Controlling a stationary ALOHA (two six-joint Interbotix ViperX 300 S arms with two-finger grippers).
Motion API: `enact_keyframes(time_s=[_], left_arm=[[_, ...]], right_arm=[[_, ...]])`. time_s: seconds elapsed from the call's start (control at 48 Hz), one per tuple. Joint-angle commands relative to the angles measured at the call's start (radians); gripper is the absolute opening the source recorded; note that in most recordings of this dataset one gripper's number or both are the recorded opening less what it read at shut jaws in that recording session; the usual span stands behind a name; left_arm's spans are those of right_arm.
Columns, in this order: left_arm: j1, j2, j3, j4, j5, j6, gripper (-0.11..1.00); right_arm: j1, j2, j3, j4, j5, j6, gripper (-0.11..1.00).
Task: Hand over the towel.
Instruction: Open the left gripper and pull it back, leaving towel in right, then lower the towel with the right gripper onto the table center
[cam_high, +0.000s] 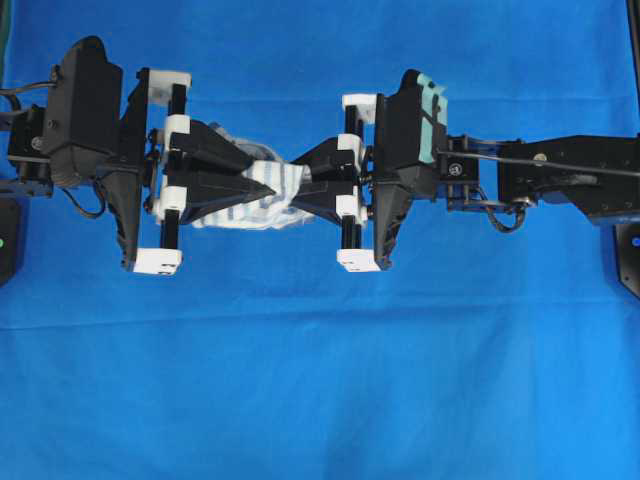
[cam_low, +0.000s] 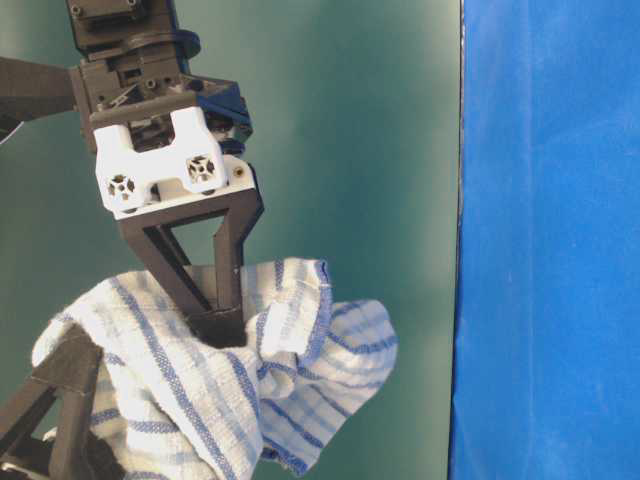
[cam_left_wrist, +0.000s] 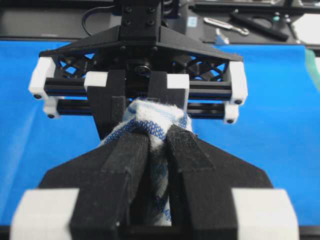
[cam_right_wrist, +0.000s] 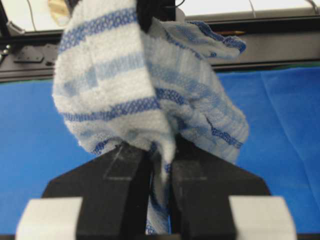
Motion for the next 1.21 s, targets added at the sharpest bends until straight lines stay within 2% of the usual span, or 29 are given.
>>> enact_keyframes(time_s=[0.0,0.167,0.208,0.25,0.417,0.521,0.667,0.875,1.021,1.188], left_arm=[[0.002,-0.008,-0.018,0.003,-0.018,-0.002,0.04],[0.002,-0.008,-0.015,0.002,-0.032,-0.008,0.05],[0.002,-0.011,-0.014,0.002,-0.035,-0.014,0.1],[0.002,-0.014,-0.011,0.002,-0.037,-0.017,0.2],[0.002,-0.067,0.028,0.0,-0.044,-0.021,0.73],[0.002,-0.118,0.064,0.0,-0.057,-0.023,0.91],[0.002,-0.195,0.118,0.0,-0.057,-0.021,0.92],[0.002,-0.281,0.184,0.0,-0.058,-0.023,0.92],[0.002,-0.296,0.195,0.0,-0.058,-0.023,0.92],[0.002,-0.291,0.193,0.002,-0.058,-0.023,0.92]], right_arm=[[-0.002,-0.012,-0.023,-0.002,-0.002,0.002,0.11],[0.0,-0.031,-0.009,-0.002,0.003,0.005,0.11],[0.002,-0.041,-0.002,-0.002,0.005,0.005,0.11],[0.006,-0.058,0.009,-0.002,0.008,0.005,0.11],[0.02,-0.146,0.086,-0.002,0.015,0.011,0.11],[0.023,-0.219,0.155,0.003,0.014,0.014,0.11],[0.032,-0.348,0.261,0.003,0.023,0.014,0.11],[0.052,-0.506,0.351,0.018,0.12,0.017,0.11],[0.052,-0.522,0.367,0.04,0.143,0.015,0.11],[0.052,-0.505,0.36,0.04,0.141,0.014,0.11]])
